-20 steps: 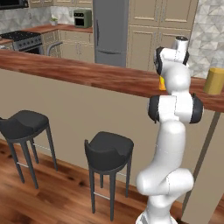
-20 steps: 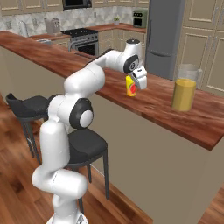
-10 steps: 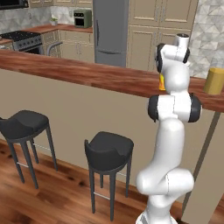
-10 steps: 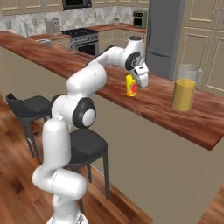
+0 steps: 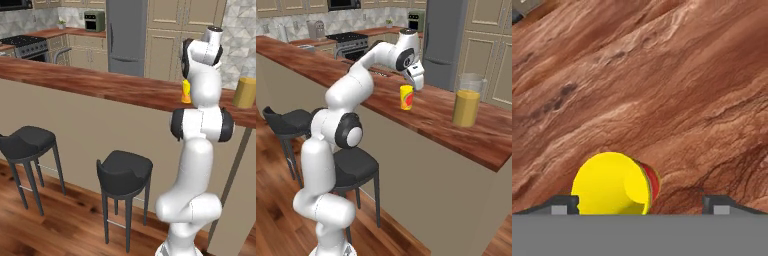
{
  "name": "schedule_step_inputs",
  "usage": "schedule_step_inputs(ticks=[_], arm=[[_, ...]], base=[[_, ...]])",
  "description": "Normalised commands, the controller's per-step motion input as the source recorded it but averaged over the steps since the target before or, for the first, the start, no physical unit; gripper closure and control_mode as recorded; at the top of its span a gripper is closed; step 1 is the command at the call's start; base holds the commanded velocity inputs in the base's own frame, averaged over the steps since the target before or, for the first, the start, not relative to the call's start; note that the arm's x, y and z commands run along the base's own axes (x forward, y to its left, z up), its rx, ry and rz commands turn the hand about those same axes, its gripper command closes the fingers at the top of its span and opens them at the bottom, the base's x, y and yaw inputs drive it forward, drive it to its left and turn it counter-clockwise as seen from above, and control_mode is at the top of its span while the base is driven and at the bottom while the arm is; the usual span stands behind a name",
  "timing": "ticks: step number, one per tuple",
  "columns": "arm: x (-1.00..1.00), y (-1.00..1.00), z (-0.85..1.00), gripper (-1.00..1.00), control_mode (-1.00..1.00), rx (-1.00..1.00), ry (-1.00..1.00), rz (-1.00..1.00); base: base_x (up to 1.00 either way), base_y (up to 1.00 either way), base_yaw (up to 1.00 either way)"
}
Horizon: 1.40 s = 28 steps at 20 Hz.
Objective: Place the pitcher and cup on the dining counter for serving.
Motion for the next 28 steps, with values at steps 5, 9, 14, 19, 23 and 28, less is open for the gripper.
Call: schedule_step_inputs(ticks=[5, 9, 14, 19, 23, 28], arm=[[-0.98, 0.54, 0.04, -1.0, -1.0, -0.15, -0.27, 0.0], [-1.0, 0.7, -0.19, -1.0, -1.0, -0.24, -0.39, 0.02], [-1.0, 0.81, -0.4, -1.0, -1.0, -0.26, -0.43, 0.01], [-1.0, 0.93, -0.68, -1.0, -1.0, -0.26, -0.38, 0.0], [-1.0, 1.0, -0.78, -1.0, -1.0, -0.28, -0.31, 0.0], [-1.0, 0.96, -0.28, -1.0, -1.0, -0.23, -0.13, 0.0]], base=[[0.0, 0.0, 0.0], [0.0, 0.0, 0.0], [0.0, 0.0, 0.0], [0.0, 0.0, 0.0], [0.0, 0.0, 0.0], [0.0, 0.0, 0.0]])
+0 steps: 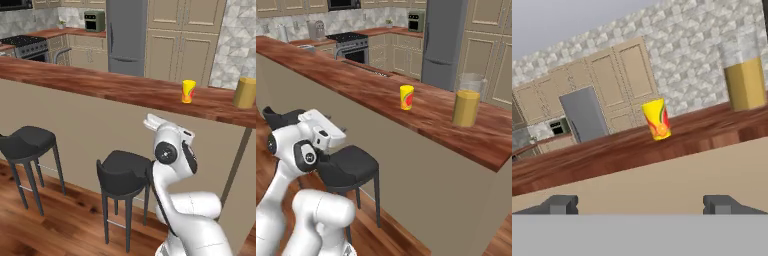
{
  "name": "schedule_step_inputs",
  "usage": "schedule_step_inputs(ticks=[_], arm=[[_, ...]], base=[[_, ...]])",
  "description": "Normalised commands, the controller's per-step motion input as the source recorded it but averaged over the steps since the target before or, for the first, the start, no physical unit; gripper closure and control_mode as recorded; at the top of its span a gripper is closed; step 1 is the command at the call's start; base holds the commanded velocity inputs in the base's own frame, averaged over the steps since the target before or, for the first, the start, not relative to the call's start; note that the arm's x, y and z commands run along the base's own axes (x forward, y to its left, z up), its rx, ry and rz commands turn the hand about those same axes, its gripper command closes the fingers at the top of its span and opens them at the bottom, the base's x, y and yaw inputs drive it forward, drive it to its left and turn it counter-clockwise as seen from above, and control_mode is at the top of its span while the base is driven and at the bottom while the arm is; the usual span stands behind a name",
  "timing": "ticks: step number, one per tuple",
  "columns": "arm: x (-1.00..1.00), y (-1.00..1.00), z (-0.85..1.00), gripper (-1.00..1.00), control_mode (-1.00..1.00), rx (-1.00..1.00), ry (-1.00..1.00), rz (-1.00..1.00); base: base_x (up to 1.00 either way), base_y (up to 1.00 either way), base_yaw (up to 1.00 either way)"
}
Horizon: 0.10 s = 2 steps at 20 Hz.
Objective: Place the pitcher and cup on the dining counter for serving.
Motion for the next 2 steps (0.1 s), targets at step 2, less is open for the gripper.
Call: schedule_step_inputs(ticks=[2], arm=[[-1.0, 0.38, 0.19, -1.0, -1.0, -0.19, -0.5, 0.03]], base=[[0.0, 0.0, 0.0]])
